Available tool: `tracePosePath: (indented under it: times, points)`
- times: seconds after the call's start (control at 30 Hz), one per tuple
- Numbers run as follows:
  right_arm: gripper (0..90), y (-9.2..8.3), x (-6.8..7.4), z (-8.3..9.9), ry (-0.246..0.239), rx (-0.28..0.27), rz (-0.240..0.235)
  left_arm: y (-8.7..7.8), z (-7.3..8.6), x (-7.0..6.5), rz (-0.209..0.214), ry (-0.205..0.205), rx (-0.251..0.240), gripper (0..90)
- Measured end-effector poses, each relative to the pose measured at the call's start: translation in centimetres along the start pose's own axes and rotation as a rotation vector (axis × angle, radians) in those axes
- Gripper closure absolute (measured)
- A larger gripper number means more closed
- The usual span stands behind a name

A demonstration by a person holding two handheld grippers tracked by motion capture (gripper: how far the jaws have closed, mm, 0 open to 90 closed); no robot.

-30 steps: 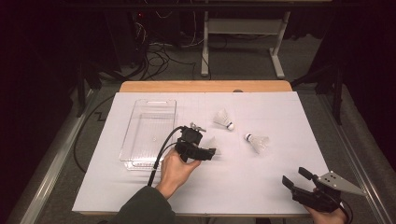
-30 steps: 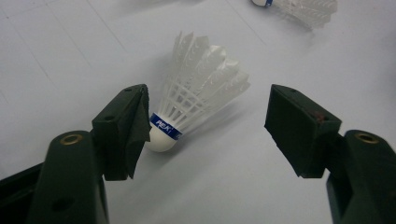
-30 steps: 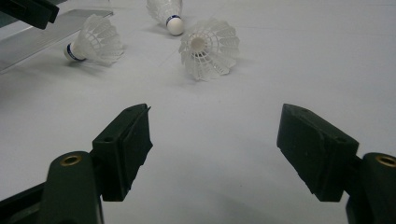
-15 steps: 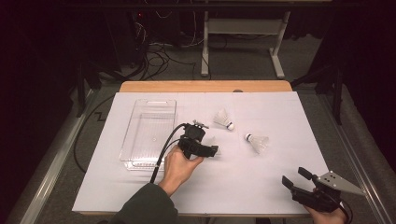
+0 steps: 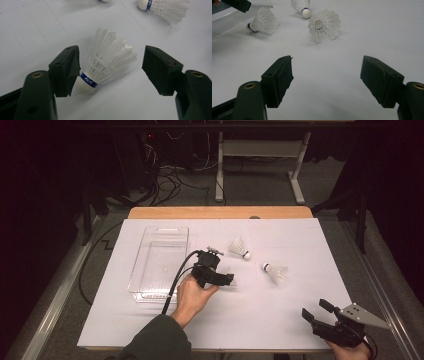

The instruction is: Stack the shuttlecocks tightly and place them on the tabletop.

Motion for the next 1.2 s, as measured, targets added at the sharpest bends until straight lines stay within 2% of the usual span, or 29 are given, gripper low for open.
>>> tracePosePath:
  times: [0.33,0.4,0.5,0.7,1.2]
  points:
    - [26.4,0.1,0.1,0.0,0.000,0.002,0.000,0.3,-0.2,0.0,-0.004,-0.004,-0.005,31.1]
    - [26.4,0.0,0.0,0.0,0.001,0.000,0.000,0.4,-0.4,-0.1,-0.018,0.015,-0.001,31.0]
    - [26.4,0.0,0.0,0.0,0.001,0.000,0.000,0.4,-1.0,-0.6,-0.008,0.018,-0.013,31.1]
    - [26.4,0.0,0.0,0.0,0.002,-0.001,-0.002,0.9,-1.0,-0.5,-0.015,0.013,0.014,31.2]
    - [26.4,0.1,0.0,0.0,0.003,-0.001,-0.003,2.1,-1.4,-0.3,-0.048,0.004,0.037,32.1]
Point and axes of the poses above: each handheld gripper's, and its own axes: y roughly forward along the jaws, z roughly out of its underside, x roughly to its left, the point moved 10 cm from there along y, roughly forward along the jaws, and after that the axes turned 15 degrees about -x, right-handed, at the moved point
